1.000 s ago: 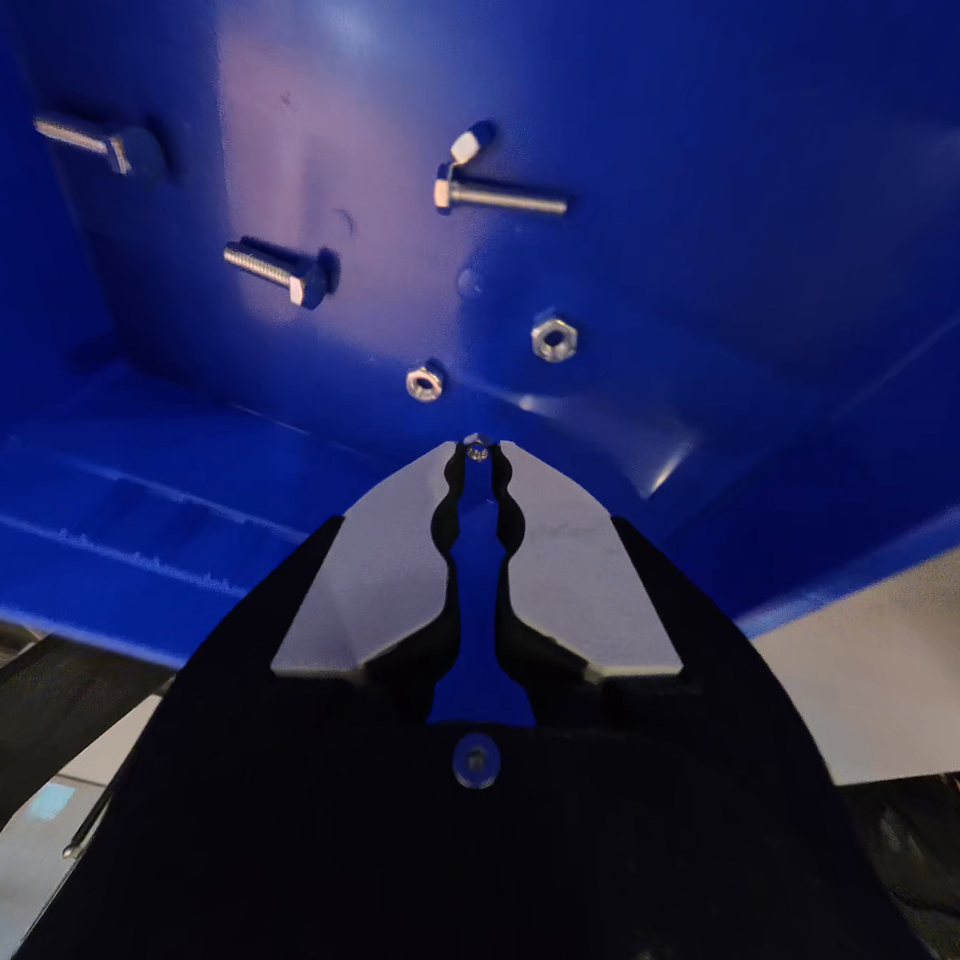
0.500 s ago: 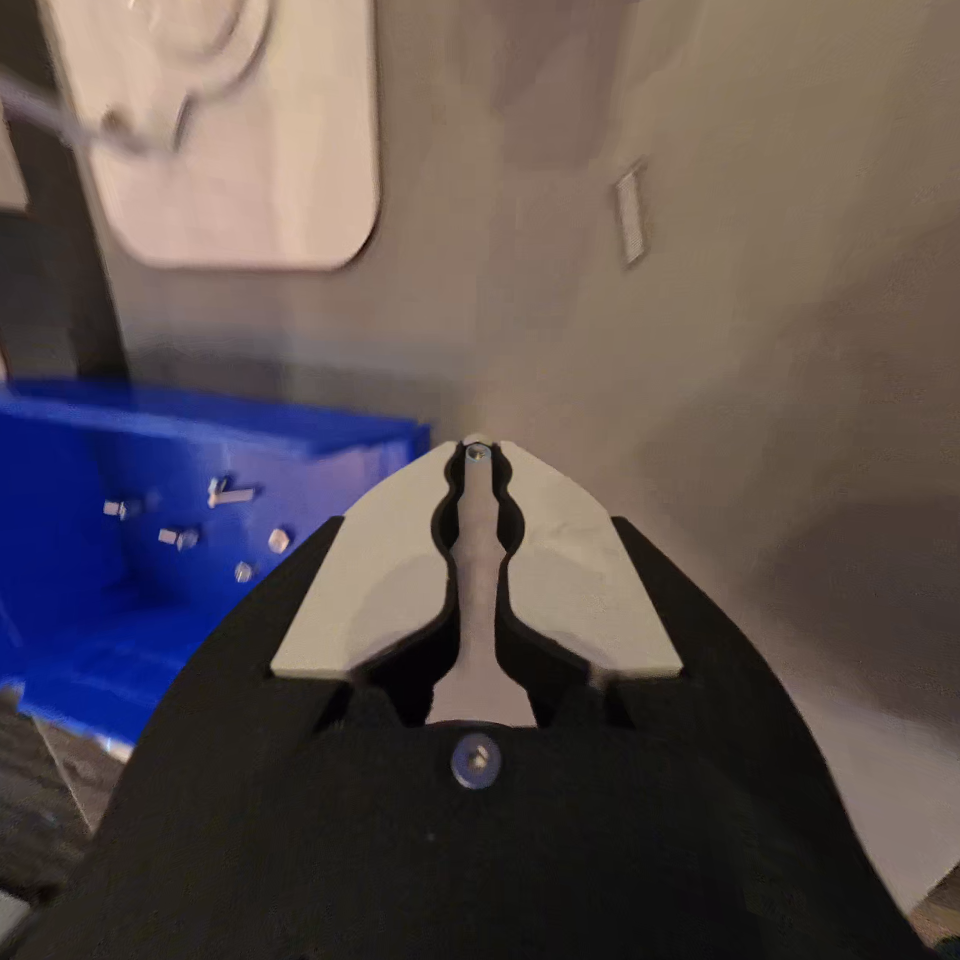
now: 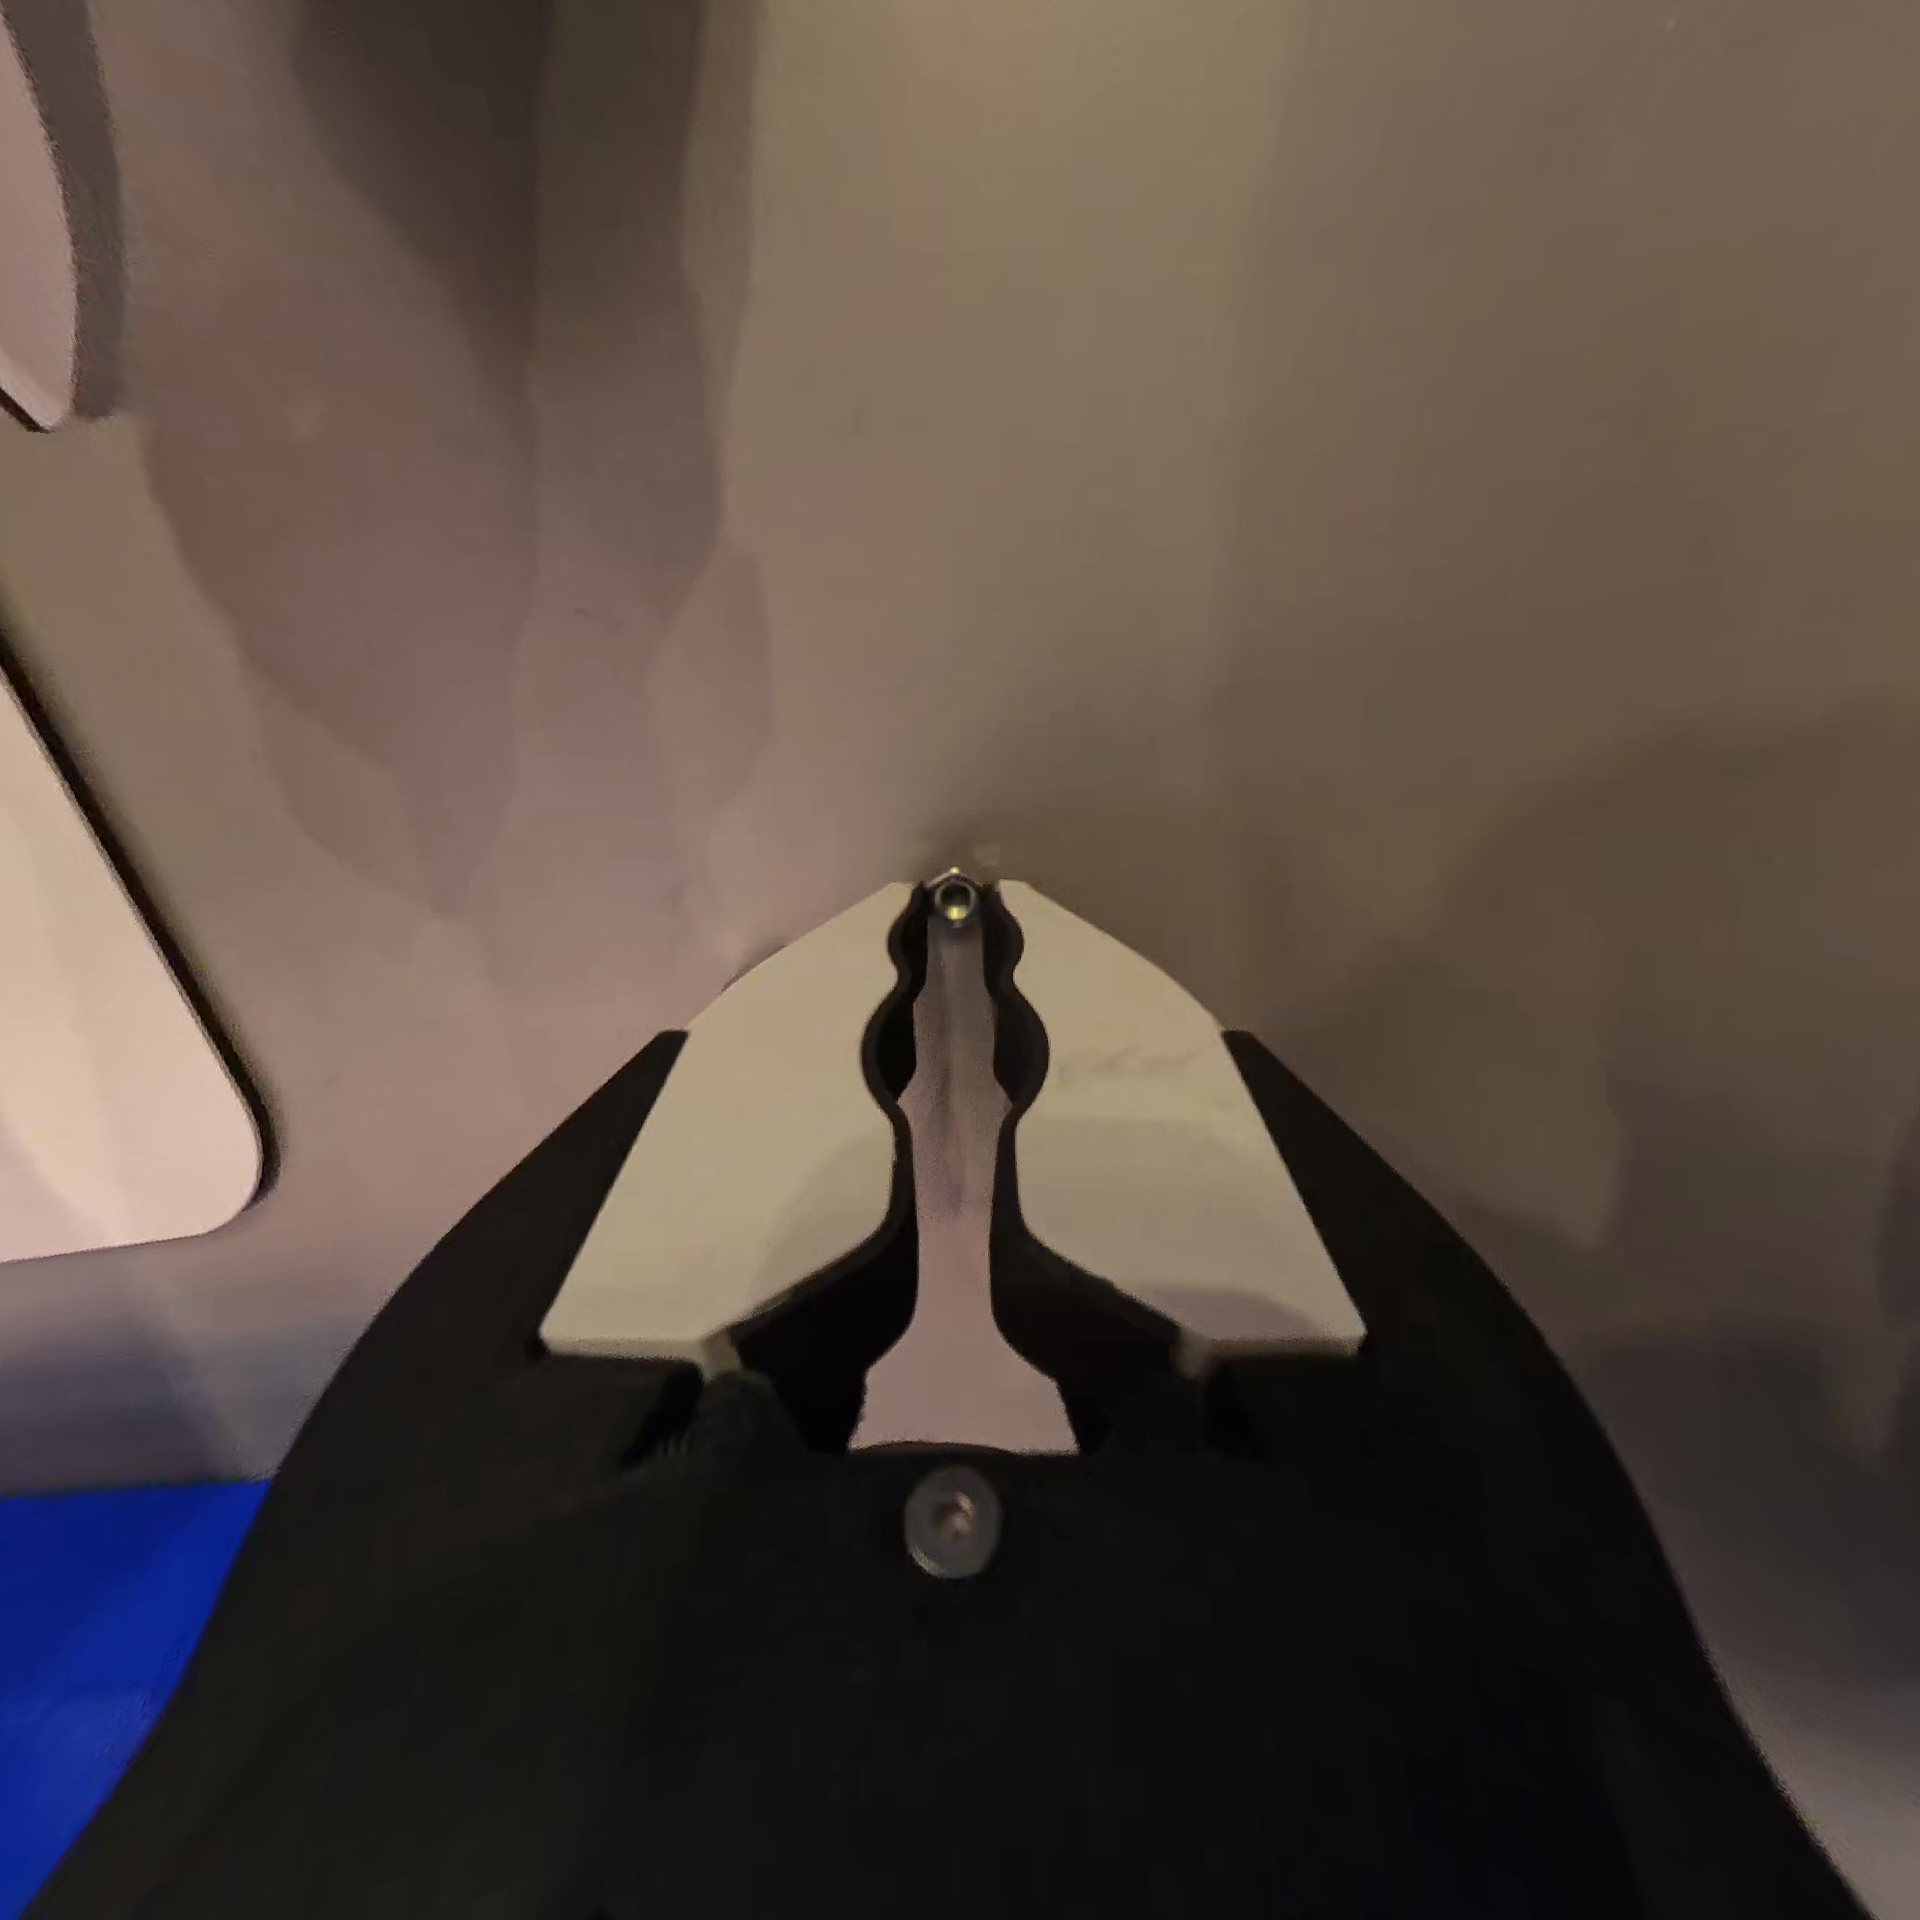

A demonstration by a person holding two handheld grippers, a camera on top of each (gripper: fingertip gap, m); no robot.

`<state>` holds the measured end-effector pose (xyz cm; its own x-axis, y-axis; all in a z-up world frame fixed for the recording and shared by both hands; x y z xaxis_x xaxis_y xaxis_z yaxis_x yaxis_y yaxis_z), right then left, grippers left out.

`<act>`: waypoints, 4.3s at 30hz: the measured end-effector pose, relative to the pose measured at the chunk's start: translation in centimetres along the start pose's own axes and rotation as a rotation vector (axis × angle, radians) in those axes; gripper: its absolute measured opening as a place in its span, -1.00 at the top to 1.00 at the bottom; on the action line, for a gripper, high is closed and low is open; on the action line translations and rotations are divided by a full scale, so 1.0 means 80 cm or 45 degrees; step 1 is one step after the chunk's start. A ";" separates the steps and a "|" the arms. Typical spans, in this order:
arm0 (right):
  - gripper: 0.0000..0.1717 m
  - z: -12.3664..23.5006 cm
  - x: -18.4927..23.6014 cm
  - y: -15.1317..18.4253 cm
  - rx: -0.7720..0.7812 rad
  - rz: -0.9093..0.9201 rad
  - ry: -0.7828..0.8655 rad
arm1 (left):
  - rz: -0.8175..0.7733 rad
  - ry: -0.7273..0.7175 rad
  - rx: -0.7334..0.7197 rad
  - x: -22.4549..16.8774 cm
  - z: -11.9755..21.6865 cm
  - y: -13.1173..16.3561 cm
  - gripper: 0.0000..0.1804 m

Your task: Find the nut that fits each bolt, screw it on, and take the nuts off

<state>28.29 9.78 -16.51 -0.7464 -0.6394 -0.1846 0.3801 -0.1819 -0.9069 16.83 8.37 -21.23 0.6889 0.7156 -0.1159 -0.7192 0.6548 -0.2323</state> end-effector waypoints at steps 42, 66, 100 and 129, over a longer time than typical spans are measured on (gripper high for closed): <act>0.85 0.002 0.005 -0.022 -0.138 -0.095 -0.052 | 0.496 -0.258 -0.956 0.054 0.090 -0.009 0.95; 0.95 -0.029 0.053 -0.102 -0.410 -0.410 -0.323 | 0.365 -0.253 -1.826 0.034 0.155 -0.045 0.95; 0.94 -0.056 0.052 -0.125 -0.149 1.820 0.590 | 0.872 0.307 -1.332 0.015 0.143 -0.006 0.86; 0.94 -0.056 0.070 -0.119 -0.233 1.922 0.613 | 0.902 0.630 -1.237 -0.011 0.120 -0.009 0.84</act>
<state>18.04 11.23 -10.64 0.1283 0.1496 -0.9804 0.8562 0.4822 0.1856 15.91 9.62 -11.67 0.2981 0.5292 -0.7944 -0.7225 -0.4188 -0.5501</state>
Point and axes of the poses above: each gripper's, where its closed fingertips meet, z back along the fingers, y out of its underside, x = y × z across the jaws, the point moved 2 cm from there along z, back along the fingers, and after that the axes turned 11 degrees about y, right-handed, at the moved point
